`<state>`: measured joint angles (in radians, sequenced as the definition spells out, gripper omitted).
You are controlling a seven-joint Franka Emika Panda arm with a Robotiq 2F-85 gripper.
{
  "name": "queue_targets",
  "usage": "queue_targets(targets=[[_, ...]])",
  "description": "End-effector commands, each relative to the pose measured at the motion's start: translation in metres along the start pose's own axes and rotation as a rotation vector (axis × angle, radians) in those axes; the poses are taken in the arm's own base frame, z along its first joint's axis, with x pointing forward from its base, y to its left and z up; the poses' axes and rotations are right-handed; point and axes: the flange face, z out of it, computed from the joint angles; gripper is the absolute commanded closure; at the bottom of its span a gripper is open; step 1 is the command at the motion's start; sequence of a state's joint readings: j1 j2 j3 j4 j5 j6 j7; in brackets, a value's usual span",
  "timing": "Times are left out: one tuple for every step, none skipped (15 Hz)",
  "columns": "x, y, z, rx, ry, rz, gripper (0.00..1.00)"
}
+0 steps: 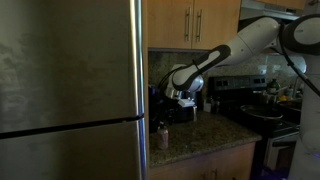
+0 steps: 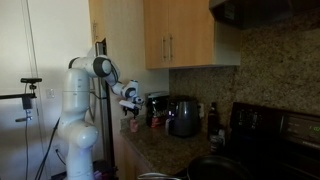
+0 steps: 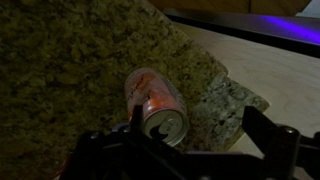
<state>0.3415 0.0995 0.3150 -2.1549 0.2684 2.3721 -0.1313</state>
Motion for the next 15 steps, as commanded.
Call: queue_targets(targets=[[0.0047, 0.0019, 0.0162, -0.086, 0.040, -0.028, 0.00], [0.0059, 0.0031, 0.0188, -0.103, 0.043, -0.032, 0.00], [0.0069, 0.0036, 0.0209, -0.116, 0.048, -0.036, 0.00], [0.0070, 0.0041, 0.0156, -0.091, 0.029, -0.028, 0.00], [0.0076, 0.0044, 0.0171, -0.101, 0.032, -0.031, 0.00], [0.0079, 0.0043, 0.0177, -0.103, 0.035, -0.033, 0.00], [0.0081, 0.0042, 0.0176, -0.104, 0.036, -0.033, 0.00], [0.0083, 0.0043, 0.0177, -0.104, 0.043, -0.034, 0.00], [0.0086, 0.0041, 0.0181, -0.095, 0.040, -0.041, 0.00], [0.0090, 0.0040, 0.0180, -0.092, 0.043, -0.042, 0.00], [0.0091, 0.0041, 0.0179, -0.093, 0.041, -0.045, 0.00], [0.0091, 0.0042, 0.0177, -0.095, 0.040, -0.048, 0.00], [0.0093, 0.0039, 0.0178, -0.087, 0.037, -0.050, 0.00], [0.0090, 0.0037, 0.0179, -0.087, 0.031, -0.050, 0.00], [0.0092, 0.0021, 0.0181, -0.066, 0.018, -0.041, 0.00]])
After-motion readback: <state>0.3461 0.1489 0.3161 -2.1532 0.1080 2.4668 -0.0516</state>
